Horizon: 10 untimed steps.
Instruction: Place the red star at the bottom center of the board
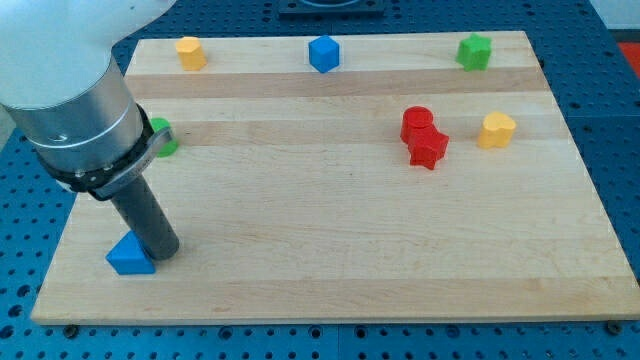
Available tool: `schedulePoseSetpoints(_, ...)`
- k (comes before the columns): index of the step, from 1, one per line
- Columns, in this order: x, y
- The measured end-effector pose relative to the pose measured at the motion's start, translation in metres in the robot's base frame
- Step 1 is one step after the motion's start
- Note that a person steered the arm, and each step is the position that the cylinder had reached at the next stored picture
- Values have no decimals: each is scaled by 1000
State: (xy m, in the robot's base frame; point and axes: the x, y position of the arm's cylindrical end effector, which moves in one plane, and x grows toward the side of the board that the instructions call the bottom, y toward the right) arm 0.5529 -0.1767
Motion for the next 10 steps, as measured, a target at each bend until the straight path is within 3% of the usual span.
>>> schedulePoseSetpoints(2, -41, 80)
schedulePoseSetpoints(4, -124, 88)
schedulePoseSetpoints(6, -212, 140)
schedulePoseSetpoints(10, -231, 294)
